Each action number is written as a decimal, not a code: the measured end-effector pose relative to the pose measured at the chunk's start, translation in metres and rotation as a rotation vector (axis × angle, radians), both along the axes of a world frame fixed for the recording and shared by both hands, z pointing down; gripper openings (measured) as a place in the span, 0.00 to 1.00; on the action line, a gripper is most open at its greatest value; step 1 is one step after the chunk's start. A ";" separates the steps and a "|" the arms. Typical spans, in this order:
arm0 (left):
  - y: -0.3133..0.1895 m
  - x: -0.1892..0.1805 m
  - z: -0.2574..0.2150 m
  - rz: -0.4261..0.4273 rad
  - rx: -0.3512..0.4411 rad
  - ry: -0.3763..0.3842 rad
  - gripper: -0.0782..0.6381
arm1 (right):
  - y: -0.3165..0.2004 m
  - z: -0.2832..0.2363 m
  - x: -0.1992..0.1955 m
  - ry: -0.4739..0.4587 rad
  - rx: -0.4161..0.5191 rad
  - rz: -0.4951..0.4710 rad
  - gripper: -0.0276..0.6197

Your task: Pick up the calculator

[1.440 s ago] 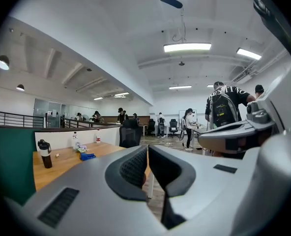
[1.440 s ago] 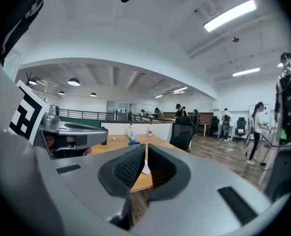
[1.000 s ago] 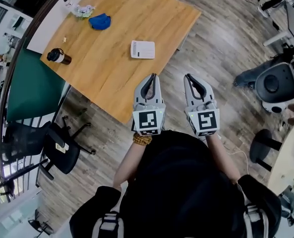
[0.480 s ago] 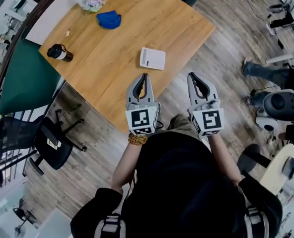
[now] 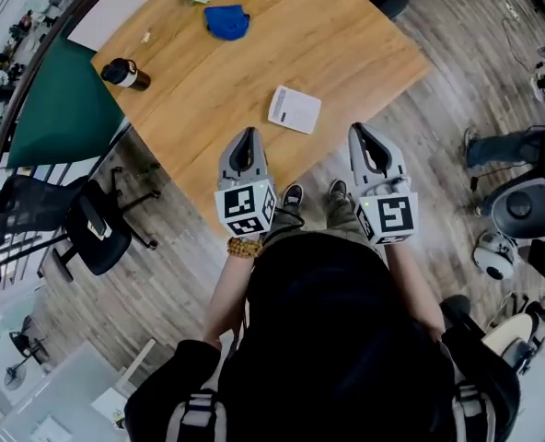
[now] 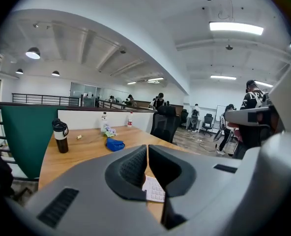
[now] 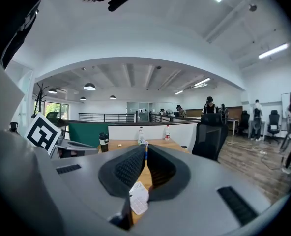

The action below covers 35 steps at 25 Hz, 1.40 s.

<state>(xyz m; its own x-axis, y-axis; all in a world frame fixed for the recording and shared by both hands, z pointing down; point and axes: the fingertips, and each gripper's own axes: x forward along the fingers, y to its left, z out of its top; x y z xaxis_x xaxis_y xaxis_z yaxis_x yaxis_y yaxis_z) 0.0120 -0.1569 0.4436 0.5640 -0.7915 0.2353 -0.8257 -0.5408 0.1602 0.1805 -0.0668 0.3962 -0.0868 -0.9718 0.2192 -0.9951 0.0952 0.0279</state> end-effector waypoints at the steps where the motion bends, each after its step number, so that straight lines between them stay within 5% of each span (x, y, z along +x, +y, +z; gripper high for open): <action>1: 0.002 0.006 0.001 -0.011 -0.012 -0.006 0.15 | -0.004 -0.002 0.007 -0.004 0.007 -0.014 0.07; 8: 0.014 0.071 -0.016 -0.053 -0.007 -0.008 0.15 | -0.021 0.003 0.073 -0.054 -0.008 -0.106 0.07; 16: 0.047 0.082 0.010 -0.169 -0.073 -0.077 0.15 | -0.038 0.010 0.109 -0.085 -0.021 -0.193 0.06; 23: 0.029 0.062 0.062 -0.213 -0.177 -0.093 0.15 | -0.051 0.022 0.109 -0.072 -0.077 -0.215 0.06; 29: -0.022 0.047 0.066 -0.191 -0.113 -0.069 0.15 | -0.075 0.020 0.088 -0.064 -0.077 -0.250 0.06; 35: -0.059 0.005 0.082 -0.271 -0.103 -0.002 0.15 | -0.119 0.026 0.045 -0.030 -0.110 -0.337 0.06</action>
<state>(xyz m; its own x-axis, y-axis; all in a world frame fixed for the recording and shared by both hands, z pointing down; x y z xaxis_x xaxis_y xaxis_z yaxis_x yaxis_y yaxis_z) 0.0167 -0.2161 0.5260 0.3347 -0.8854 0.3226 -0.9383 -0.2814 0.2012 0.2253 -0.1856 0.4223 -0.4065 -0.8581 0.3136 -0.9075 0.4190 -0.0299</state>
